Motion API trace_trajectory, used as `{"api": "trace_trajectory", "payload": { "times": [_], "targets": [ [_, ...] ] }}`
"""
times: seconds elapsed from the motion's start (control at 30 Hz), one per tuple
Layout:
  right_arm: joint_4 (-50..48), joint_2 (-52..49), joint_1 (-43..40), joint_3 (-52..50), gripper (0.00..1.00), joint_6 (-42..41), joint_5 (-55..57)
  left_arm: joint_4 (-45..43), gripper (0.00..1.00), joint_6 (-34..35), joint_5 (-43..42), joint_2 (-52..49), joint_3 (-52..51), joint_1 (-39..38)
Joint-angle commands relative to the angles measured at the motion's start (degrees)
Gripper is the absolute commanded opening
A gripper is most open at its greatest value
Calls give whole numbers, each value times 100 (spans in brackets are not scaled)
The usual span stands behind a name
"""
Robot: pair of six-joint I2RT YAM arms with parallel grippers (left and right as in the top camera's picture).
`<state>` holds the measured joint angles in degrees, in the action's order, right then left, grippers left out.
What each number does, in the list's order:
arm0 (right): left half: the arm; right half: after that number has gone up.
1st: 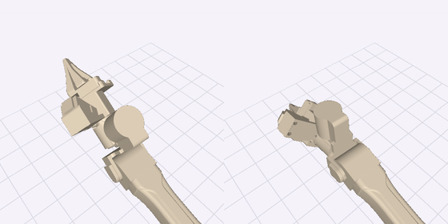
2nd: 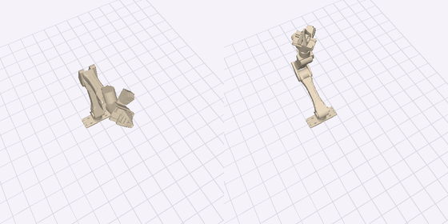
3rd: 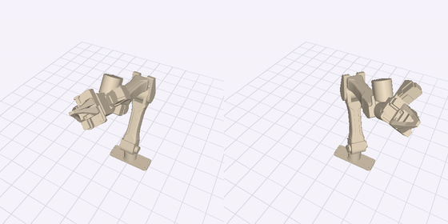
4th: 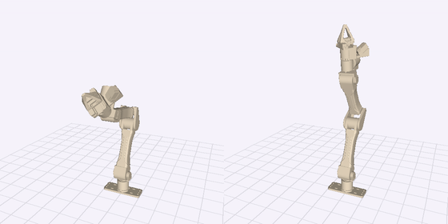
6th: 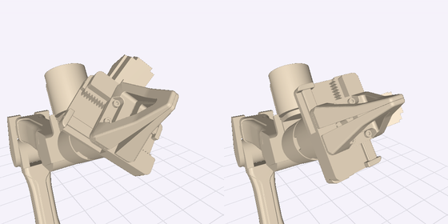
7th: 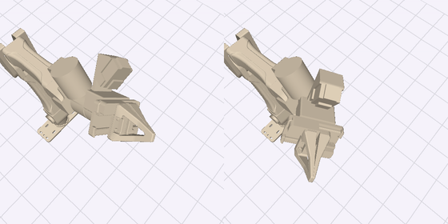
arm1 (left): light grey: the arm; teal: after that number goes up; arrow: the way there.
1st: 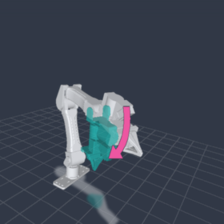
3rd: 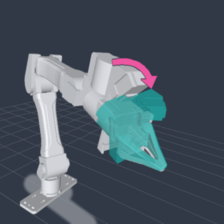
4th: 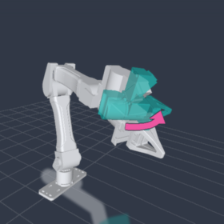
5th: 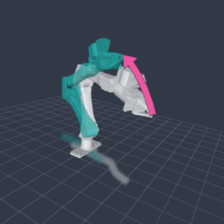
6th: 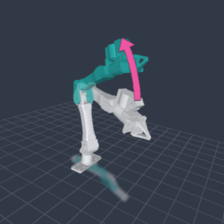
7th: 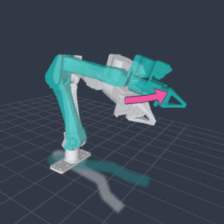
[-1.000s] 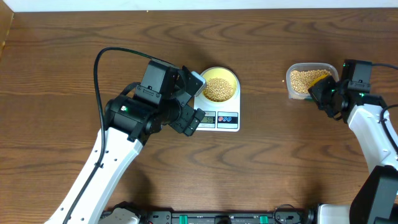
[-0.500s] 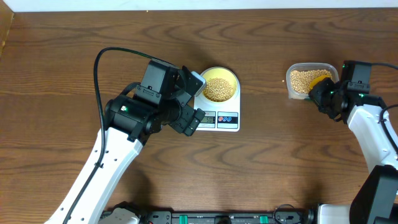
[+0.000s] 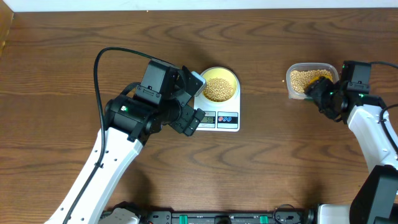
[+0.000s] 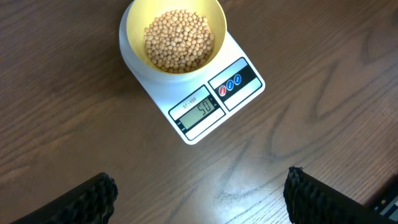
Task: Scoop item into bowl and weigh 50g on scale
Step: 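Lay the scoop down in the tub and open the right gripper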
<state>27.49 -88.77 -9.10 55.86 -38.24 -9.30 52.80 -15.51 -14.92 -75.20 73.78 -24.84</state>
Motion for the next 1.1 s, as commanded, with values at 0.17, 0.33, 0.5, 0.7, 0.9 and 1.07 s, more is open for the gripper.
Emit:
{"api": "trace_trajectory", "payload": {
  "times": [0.17,0.33,0.5,0.7,0.9,1.07],
  "targets": [
    [20,227,15,-31,99,348,37,31,88,-96,-26,50,-11,17],
    [20,354,15,-31,99,417,37,31,88,-96,-26,50,-11,17],
    [26,444,15,-31,99,619,39,31,88,-96,-28,50,-11,17],
    [61,544,20,-24,99,927,197,31,88,-96,-26,50,-11,17],
    [109,789,22,-24,99,1567,699,31,88,-96,-26,50,-11,17],
    [111,1038,22,-24,99,2214,769,31,88,-96,-26,50,-11,17]
  ]
}}
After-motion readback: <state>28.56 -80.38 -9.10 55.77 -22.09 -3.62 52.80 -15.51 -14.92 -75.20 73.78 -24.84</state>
